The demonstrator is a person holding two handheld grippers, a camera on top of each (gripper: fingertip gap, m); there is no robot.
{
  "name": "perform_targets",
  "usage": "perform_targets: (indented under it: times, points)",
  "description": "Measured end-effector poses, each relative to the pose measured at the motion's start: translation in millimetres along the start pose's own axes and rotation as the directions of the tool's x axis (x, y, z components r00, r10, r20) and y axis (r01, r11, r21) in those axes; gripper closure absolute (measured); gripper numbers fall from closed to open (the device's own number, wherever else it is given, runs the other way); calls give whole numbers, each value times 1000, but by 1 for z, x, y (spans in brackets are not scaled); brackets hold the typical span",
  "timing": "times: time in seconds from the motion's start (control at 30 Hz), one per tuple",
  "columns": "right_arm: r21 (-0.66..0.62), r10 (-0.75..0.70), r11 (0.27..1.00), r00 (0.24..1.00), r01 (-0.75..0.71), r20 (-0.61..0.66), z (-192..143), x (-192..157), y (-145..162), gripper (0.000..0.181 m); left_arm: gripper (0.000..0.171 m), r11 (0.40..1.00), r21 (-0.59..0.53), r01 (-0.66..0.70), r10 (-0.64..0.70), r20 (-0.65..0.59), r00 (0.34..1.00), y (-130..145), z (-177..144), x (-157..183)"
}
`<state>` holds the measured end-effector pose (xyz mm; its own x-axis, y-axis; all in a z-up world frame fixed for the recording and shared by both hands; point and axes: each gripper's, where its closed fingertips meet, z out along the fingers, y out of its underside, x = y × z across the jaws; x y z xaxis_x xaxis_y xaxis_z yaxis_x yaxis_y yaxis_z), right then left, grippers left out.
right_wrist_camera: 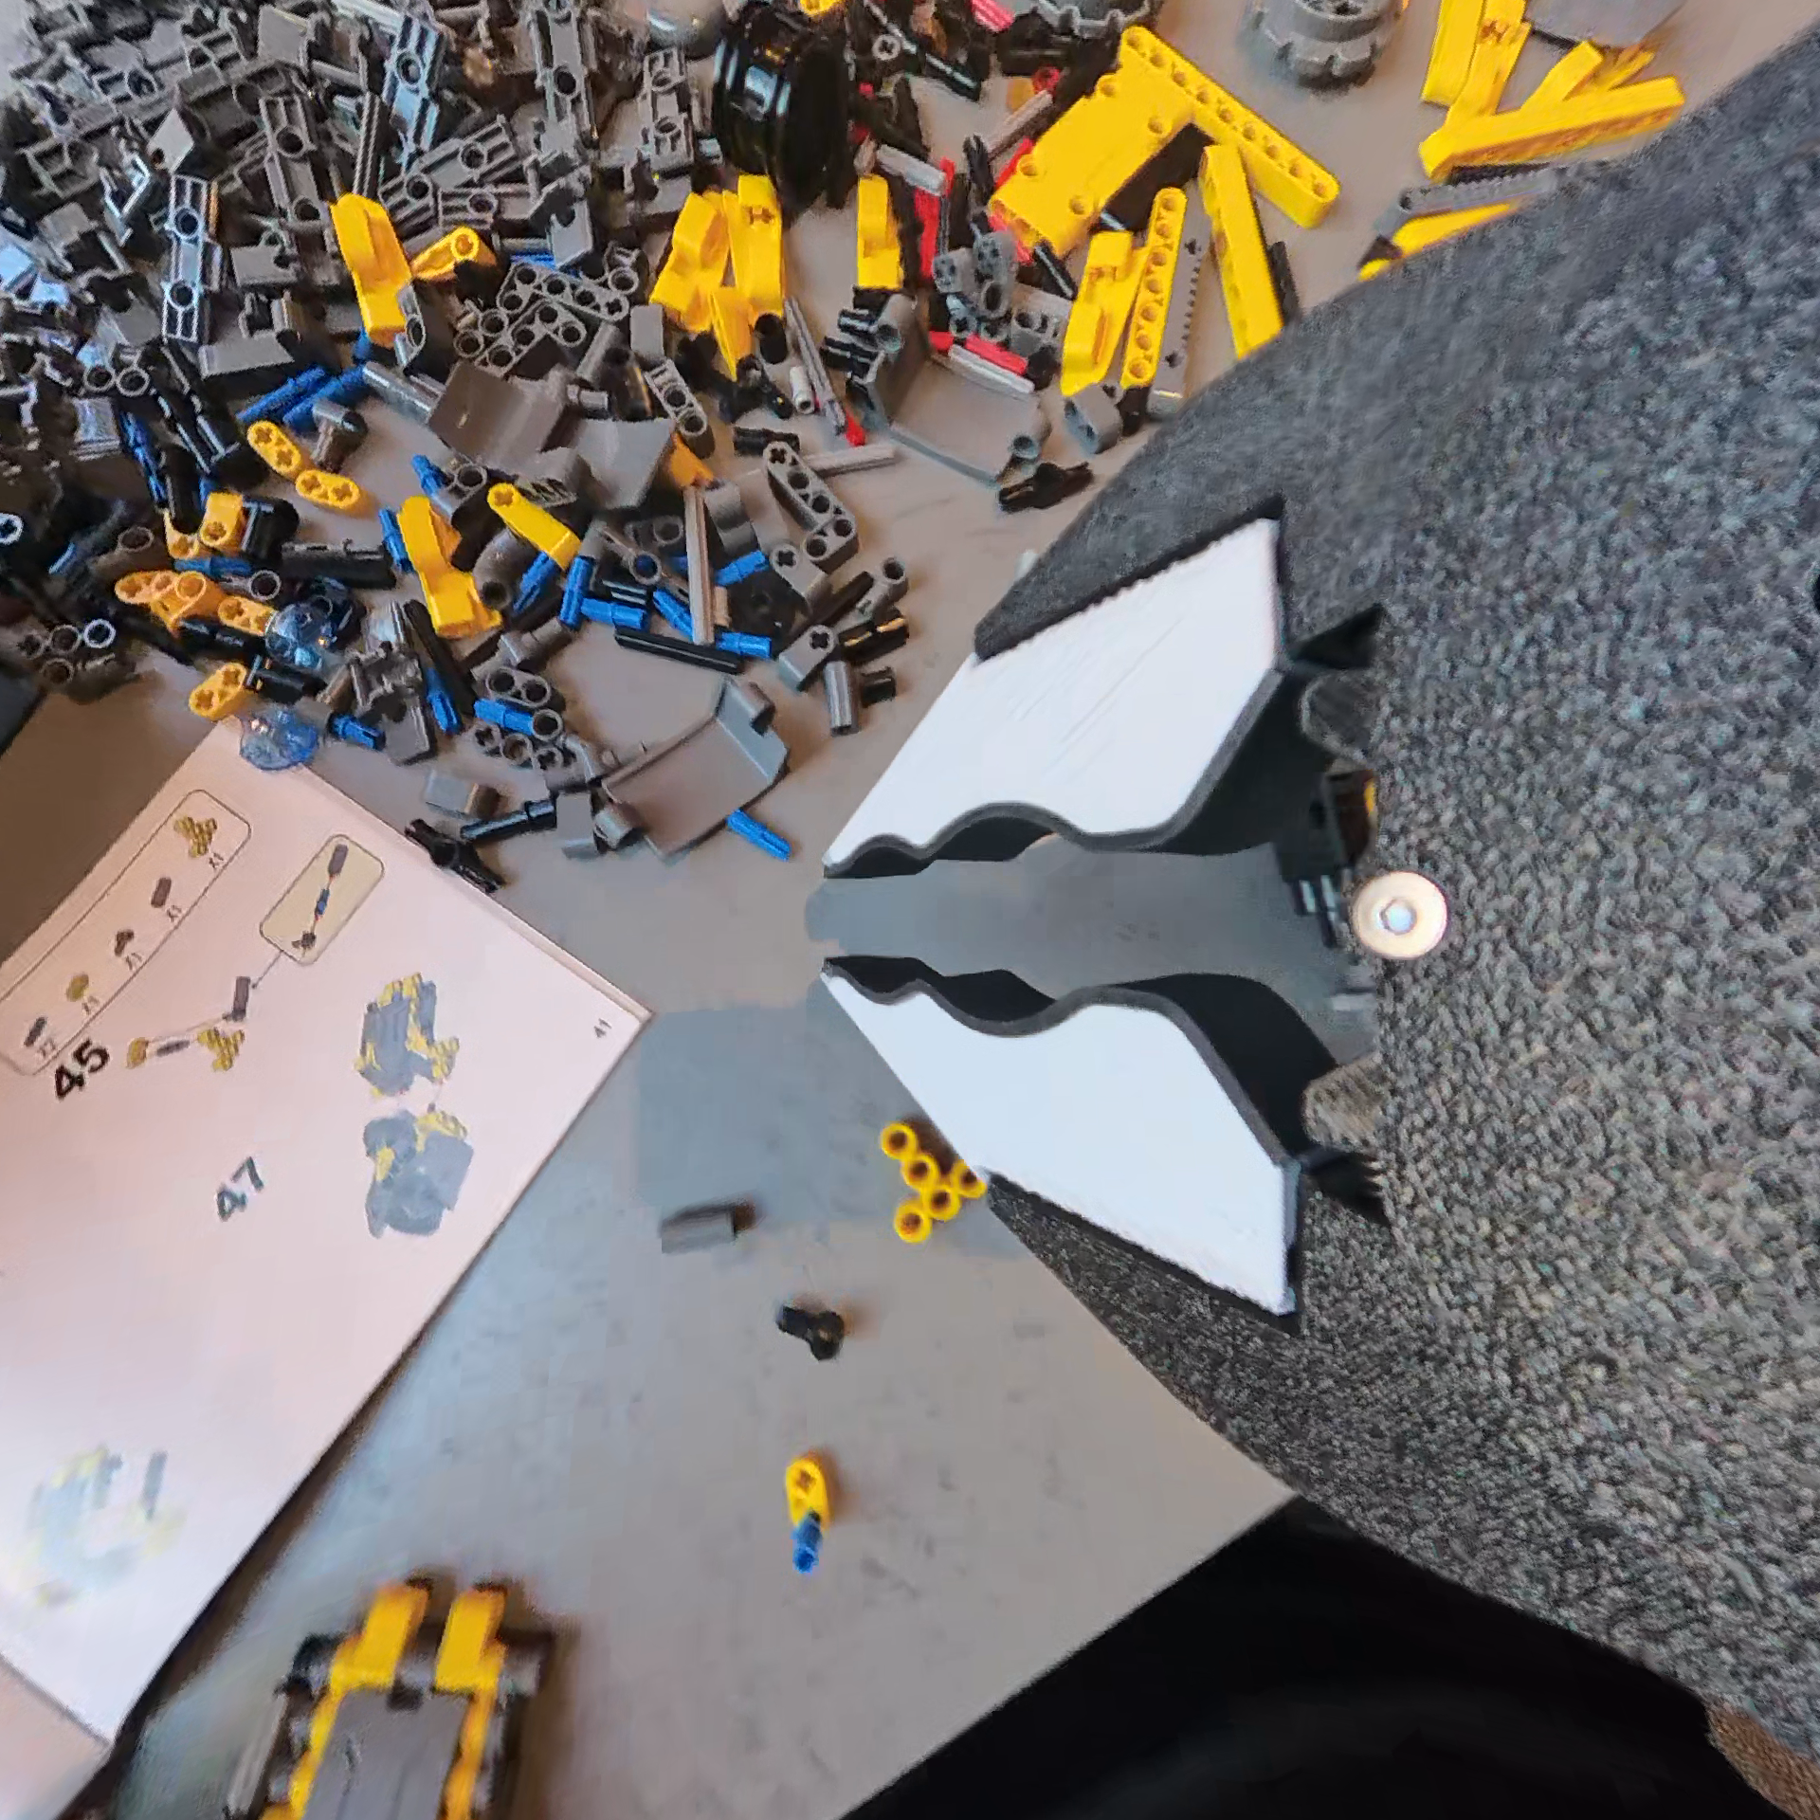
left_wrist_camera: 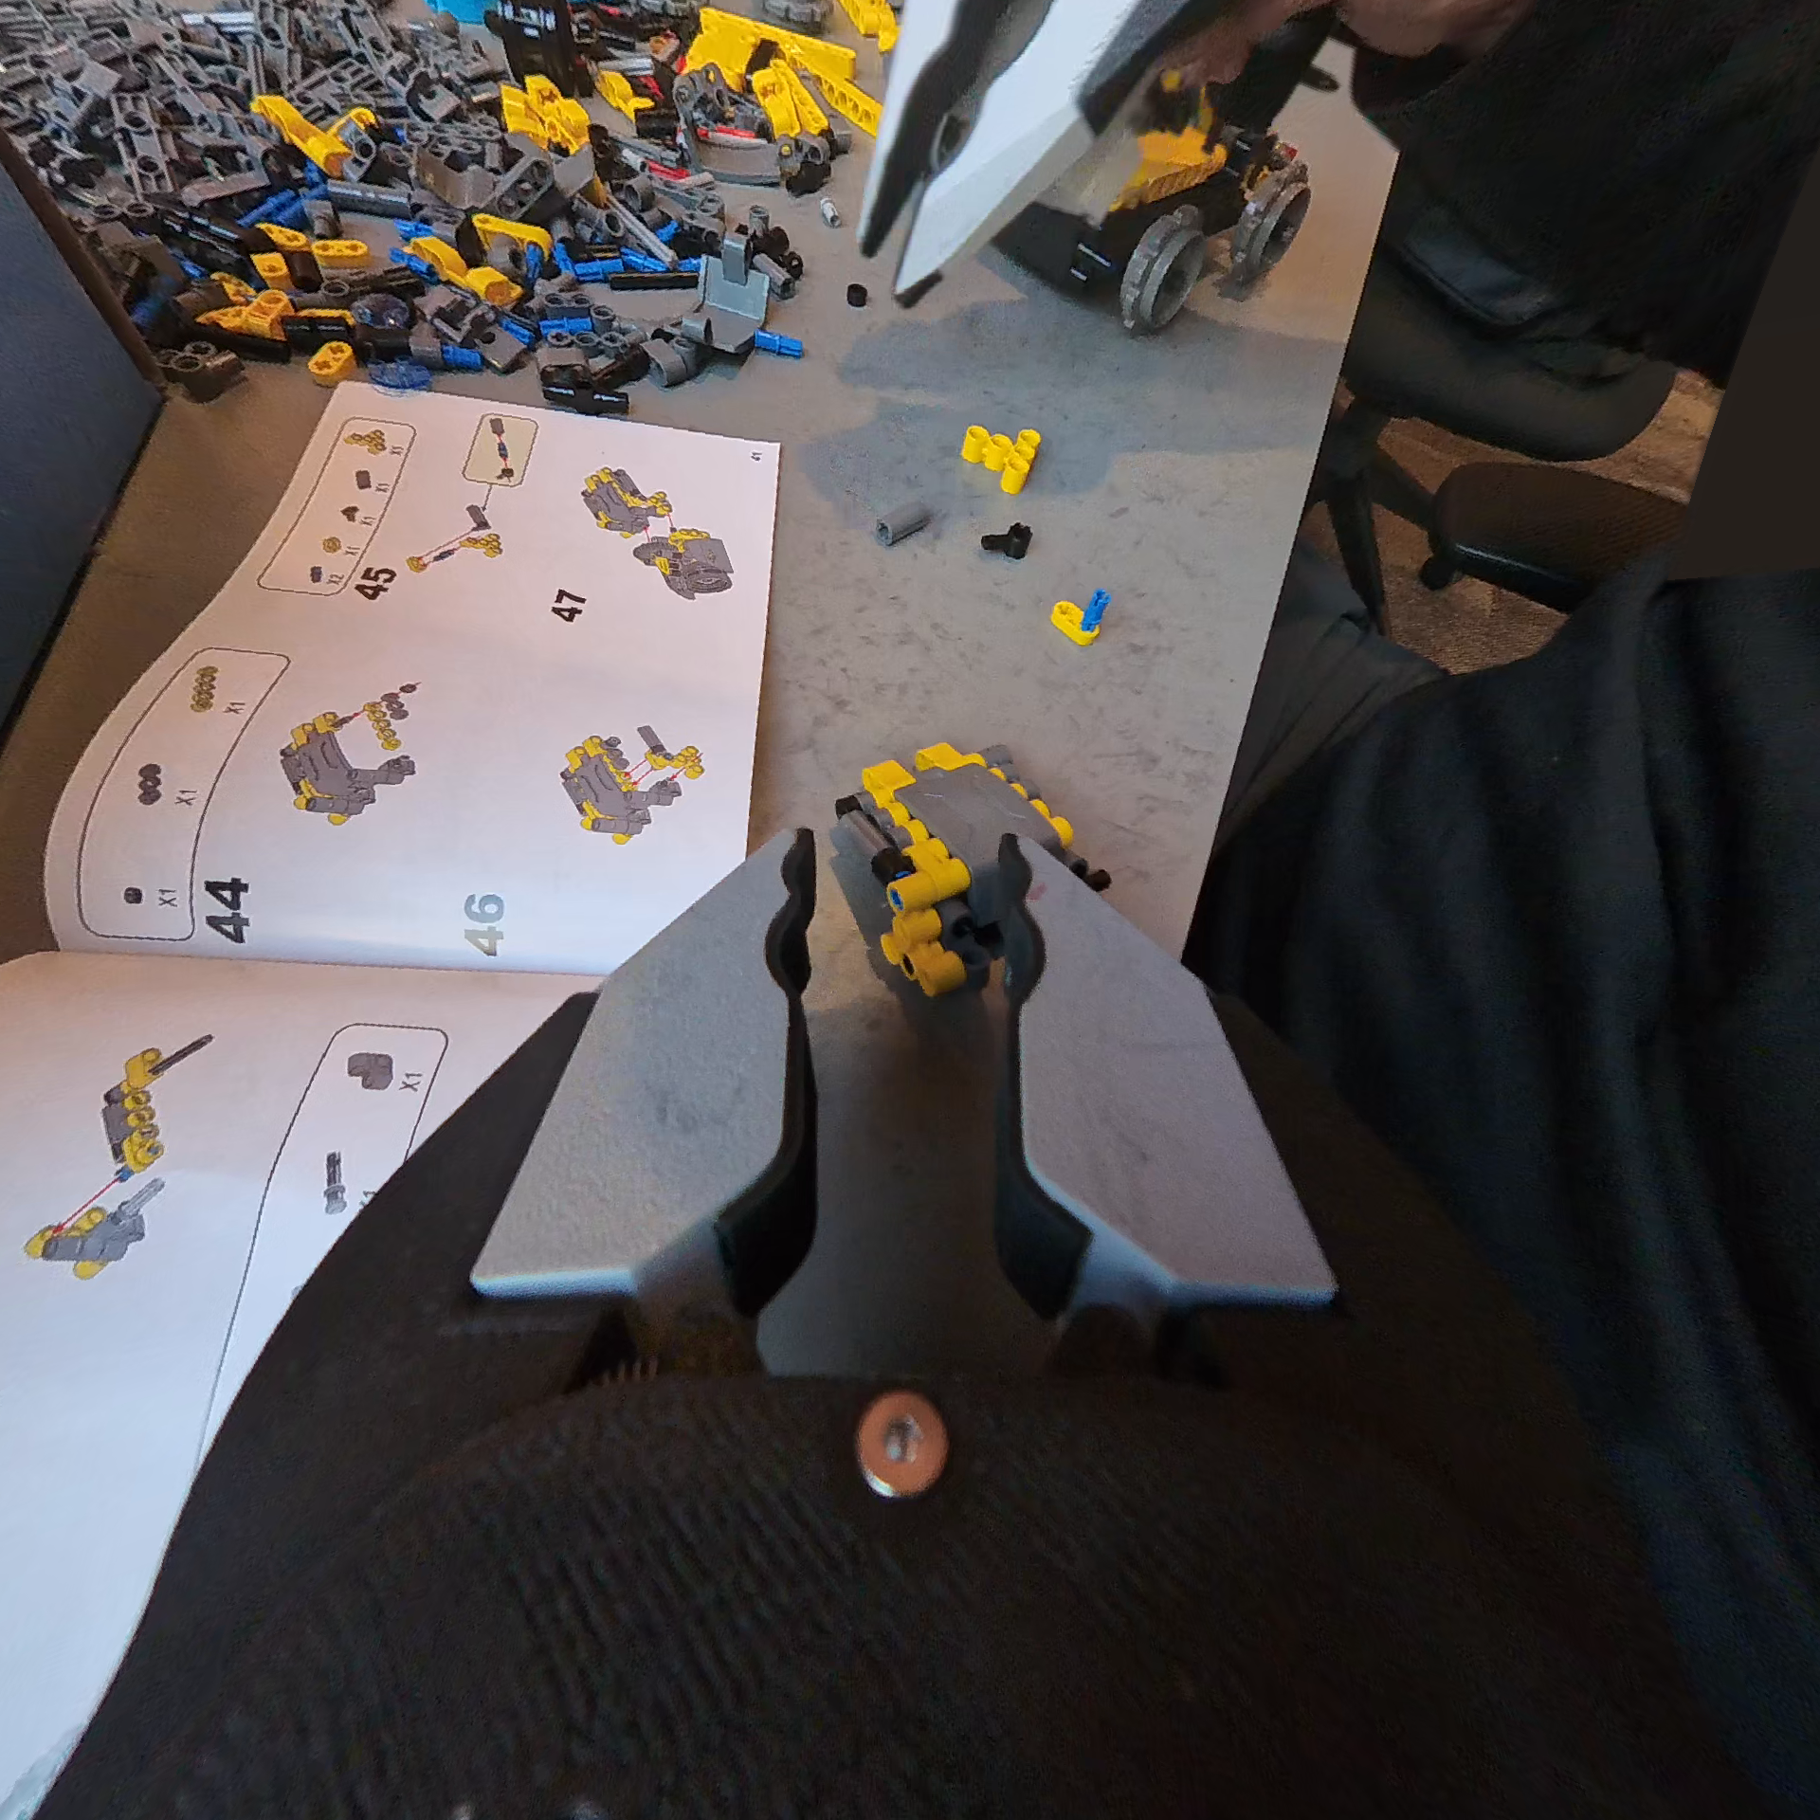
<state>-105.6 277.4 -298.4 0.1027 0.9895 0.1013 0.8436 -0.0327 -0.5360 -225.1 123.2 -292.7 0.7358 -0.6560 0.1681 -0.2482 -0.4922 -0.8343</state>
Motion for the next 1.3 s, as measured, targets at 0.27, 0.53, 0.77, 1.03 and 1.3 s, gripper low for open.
perform_targets:
  times: [0.27, 0.53, 0.77, 1.03, 1.3]
  points:
    - [-88, 32, 996, 999, -31, 7, 28, 11, -5, 167, 137, 1000, 12, 3, -3, -2, 1000, -1, -1, 0]
    - [-120, 56, 991, 998, -52, 33, 34, 13, 0, 168, 137, 1000, 16, 4, -4, -20, 1000, -2, -2, 2]
    - [-125, 46, 991, 997, -38, 62, 36, 9, 0, 179, 138, 1000, 19, 10, -9, -25, 1000, -2, -2, 2]
    - [-119, 35, 993, 997, -27, 65, 35, 6, 0, 179, 137, 1000, 17, 24, -23, -41, 999, -2, -2, 2]
    - [-129, 10, 992, 998, -1, 69, 35, 3, 1, 179, 137, 1000, 16, 21, -20, -40, 999, -2, -2, 2]
